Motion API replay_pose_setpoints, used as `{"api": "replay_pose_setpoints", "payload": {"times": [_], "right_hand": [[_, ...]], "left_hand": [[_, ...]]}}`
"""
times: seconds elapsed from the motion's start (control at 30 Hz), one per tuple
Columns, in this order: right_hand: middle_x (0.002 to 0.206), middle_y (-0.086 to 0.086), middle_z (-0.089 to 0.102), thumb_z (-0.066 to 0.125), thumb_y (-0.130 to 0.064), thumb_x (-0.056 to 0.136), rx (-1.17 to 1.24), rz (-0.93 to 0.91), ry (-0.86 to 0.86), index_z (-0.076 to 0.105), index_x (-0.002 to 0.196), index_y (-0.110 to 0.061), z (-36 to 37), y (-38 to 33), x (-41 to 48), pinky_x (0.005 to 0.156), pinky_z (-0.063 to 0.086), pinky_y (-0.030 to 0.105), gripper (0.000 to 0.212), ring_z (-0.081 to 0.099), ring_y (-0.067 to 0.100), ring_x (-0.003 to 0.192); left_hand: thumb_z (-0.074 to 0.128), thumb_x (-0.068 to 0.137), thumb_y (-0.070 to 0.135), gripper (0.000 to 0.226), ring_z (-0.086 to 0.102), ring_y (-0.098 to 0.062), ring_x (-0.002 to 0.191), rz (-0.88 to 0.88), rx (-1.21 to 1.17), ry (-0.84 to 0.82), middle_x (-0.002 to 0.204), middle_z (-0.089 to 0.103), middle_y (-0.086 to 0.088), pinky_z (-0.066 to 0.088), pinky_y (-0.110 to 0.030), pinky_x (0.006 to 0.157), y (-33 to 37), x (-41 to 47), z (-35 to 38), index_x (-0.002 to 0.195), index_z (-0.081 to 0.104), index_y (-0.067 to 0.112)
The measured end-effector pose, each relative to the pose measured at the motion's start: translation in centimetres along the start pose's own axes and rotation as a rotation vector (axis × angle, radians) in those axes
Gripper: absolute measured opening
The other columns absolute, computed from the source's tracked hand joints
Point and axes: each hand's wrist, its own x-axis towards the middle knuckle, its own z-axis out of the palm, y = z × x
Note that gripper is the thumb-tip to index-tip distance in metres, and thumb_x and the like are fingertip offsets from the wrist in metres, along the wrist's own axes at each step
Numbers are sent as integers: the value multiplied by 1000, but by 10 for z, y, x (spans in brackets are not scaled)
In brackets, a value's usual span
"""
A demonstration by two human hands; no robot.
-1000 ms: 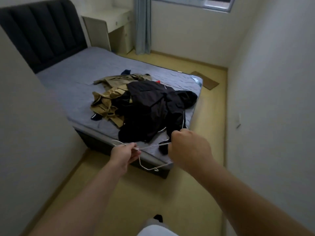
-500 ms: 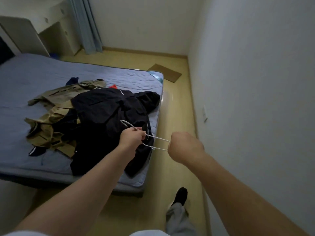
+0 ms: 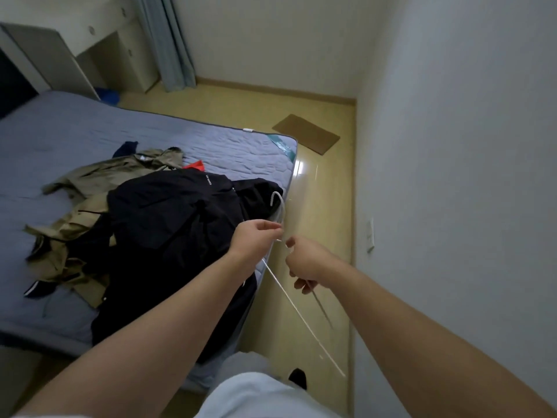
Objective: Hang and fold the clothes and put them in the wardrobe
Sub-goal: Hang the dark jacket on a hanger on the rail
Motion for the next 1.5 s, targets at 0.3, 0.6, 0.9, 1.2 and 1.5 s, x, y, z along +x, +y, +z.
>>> {"api": "replay_pose_setpoints", "payload": {"times": [0.3, 0.6, 0.9, 1.2, 1.5], "right_hand": [[94, 10, 69, 38, -38, 105, 180, -6, 13, 51, 114, -23, -55, -11, 146, 58, 61, 36, 22, 74, 29, 74], [76, 4, 51, 34, -28, 101, -120, 80, 90, 47, 72, -15, -97, -28, 355, 68, 35, 31, 35, 50, 29, 80], [65, -1, 47, 39, -29, 102, -40, 118, -27, 43, 69, -20, -75, -61, 503, 50, 27, 29, 34, 44, 17, 59], [70, 5, 55, 35, -34, 105, -139, 158, -106, 50, 80, -13, -36, -41, 569, 48, 36, 32, 36, 52, 21, 59], [81, 2, 55, 36, -31, 105, -191, 117, -191, 50, 93, -11, -29, -59, 587, 71, 44, 36, 27, 56, 26, 79]], "left_hand": [[71, 88, 4, 20, 70, -14, 101, -87, -47, -138, 101, 77, -7, 53, -23, 90, 20, 131, 25, 106, 78, 10], [67, 89, 18, 25, 63, -16, 90, -485, 196, 109, 104, 67, -2, 53, -30, 77, -72, 342, 4, 113, 64, 17], [51, 94, 25, 34, 56, -32, 116, -586, 1058, -318, 130, 51, -9, 46, -39, 91, -189, 467, -23, 128, 54, 19], [44, 100, 13, 69, 53, -28, 129, -185, 1631, -1165, 169, -5, 5, 49, -38, 85, -271, 516, -24, 161, 15, 28], [49, 97, 57, 53, 58, -30, 113, -442, 1425, -701, 123, 61, -9, 45, -38, 86, -286, 511, -45, 126, 60, 13]]}}
